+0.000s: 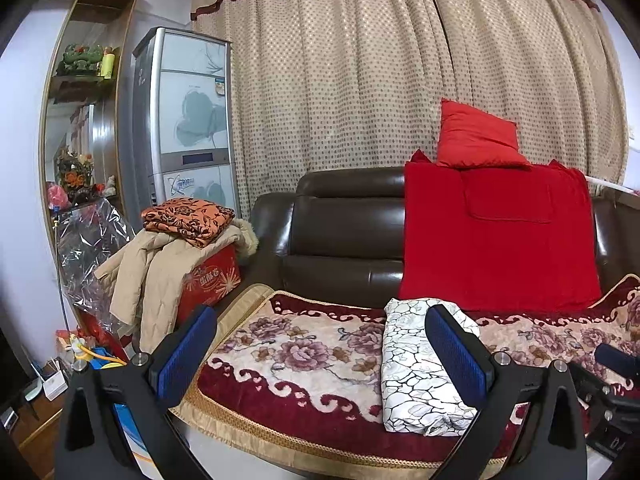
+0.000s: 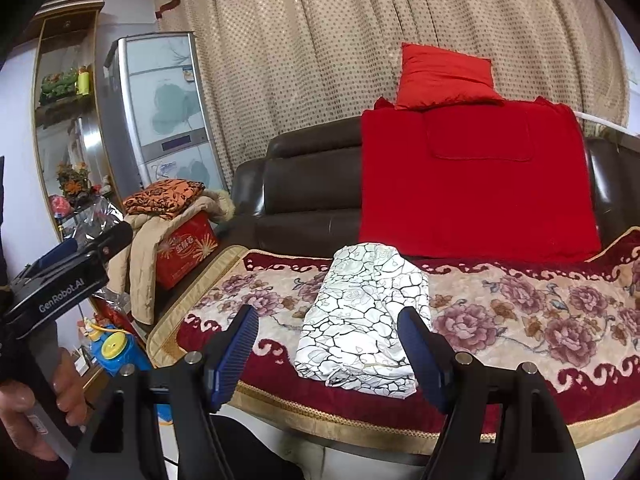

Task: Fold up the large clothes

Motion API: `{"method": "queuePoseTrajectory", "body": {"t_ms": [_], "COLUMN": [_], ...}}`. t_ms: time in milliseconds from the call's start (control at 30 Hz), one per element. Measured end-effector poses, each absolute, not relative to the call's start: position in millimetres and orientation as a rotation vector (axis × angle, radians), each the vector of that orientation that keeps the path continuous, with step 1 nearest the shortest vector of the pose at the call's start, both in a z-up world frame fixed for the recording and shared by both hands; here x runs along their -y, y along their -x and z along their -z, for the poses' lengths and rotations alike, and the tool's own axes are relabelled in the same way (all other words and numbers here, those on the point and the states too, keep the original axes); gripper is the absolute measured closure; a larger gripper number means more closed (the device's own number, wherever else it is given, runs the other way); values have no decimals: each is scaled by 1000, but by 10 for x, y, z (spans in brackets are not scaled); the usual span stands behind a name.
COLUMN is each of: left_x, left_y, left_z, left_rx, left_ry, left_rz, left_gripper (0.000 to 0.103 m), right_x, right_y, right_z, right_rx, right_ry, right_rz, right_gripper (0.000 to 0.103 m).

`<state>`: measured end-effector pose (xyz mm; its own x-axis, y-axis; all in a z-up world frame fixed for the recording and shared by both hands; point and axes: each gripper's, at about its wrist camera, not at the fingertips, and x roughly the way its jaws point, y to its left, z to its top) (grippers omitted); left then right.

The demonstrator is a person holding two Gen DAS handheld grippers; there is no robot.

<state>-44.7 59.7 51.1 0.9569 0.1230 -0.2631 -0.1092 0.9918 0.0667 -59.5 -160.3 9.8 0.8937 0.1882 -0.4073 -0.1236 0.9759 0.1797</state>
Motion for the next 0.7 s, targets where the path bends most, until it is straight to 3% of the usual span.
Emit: {"method": "queuePoseTrajectory", "body": {"t_ms": [700], "left_x": [-578], "left_y": [165], "left_z": [-389], "left_rx": [-323], "left_ry": [-68], "left_rz": [-114], "left_gripper": [0], "right_x": [1474], "right_y": [338], "right_z": [-184], "right_rx": [-397], "right_ry": [-69], "right_rz": [8], "right_gripper": [27]}}
